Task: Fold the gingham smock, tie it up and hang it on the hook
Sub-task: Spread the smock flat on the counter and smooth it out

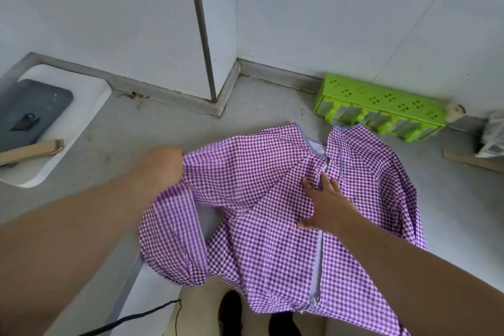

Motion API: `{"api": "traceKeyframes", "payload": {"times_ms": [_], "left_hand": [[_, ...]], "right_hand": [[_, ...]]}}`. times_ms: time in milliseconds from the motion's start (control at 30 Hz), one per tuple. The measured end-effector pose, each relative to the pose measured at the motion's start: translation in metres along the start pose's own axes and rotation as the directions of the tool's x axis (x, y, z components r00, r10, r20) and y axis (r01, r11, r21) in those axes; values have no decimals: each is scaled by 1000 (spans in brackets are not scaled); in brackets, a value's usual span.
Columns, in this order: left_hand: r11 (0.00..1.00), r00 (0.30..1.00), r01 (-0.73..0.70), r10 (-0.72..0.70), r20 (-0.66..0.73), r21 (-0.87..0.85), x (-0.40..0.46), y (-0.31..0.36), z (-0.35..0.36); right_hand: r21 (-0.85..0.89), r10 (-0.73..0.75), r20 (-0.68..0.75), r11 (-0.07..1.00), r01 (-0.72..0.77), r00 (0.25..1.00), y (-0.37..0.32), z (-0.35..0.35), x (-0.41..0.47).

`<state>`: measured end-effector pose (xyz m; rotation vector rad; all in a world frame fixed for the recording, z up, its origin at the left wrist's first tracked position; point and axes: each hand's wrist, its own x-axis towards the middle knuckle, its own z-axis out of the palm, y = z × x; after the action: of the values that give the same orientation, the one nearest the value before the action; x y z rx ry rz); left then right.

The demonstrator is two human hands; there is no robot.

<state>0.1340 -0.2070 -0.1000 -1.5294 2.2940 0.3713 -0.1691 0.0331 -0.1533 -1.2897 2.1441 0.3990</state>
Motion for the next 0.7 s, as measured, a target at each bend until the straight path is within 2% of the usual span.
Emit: {"api": "traceKeyframes", "payload": {"times_ms": [100,133,167,200,233,267,300,333,367,400,467,533,600,700], "left_hand": [[994,969,105,-98,-227,22,12,-18,-34],[991,953,113,-86,-289,78,11,-17,-38],[984,936,56,7,-352,169,8,-13,-40],[956,905,-80,189,-382,282,2,-6,-39],[878,846,-282,418,-331,388,-5,3,-32],[749,759,-497,620,-199,437,-13,14,-22],[630,682,-666,731,-16,399,-22,27,-10],[578,648,-747,742,169,328,-32,41,2],[590,648,-761,696,309,269,-41,54,14],[640,679,-728,621,391,246,-47,64,27],[757,791,-580,436,429,299,-53,73,46],[809,872,-458,329,362,369,-48,74,57],[844,922,-375,298,248,382,-40,68,55],[875,951,-309,281,129,374,-28,57,51]], "right_hand": [[3,-1,-11,1000,1,1000,0,1,0],[4,1,-10,1000,-1,1000,0,1,0],[4,5,-8,1000,-5,1000,-1,0,0],[2,6,-7,1000,-6,1000,-1,1,0],[1,4,-9,1000,-4,1000,-1,0,1],[4,2,-10,1000,-2,1000,-1,0,1],[8,2,-9,1000,-2,1000,0,0,1],[11,3,-7,1000,-3,1000,0,0,1],[10,3,-8,1000,-3,1000,1,-1,1],[5,1,-14,1000,-1,1000,2,0,1],[-7,-15,-36,1000,15,999,5,0,2],[-11,-27,-51,1000,27,998,11,0,4],[8,-25,-52,1000,25,998,16,-3,9],[25,33,-84,999,-31,996,15,-12,12]]}}
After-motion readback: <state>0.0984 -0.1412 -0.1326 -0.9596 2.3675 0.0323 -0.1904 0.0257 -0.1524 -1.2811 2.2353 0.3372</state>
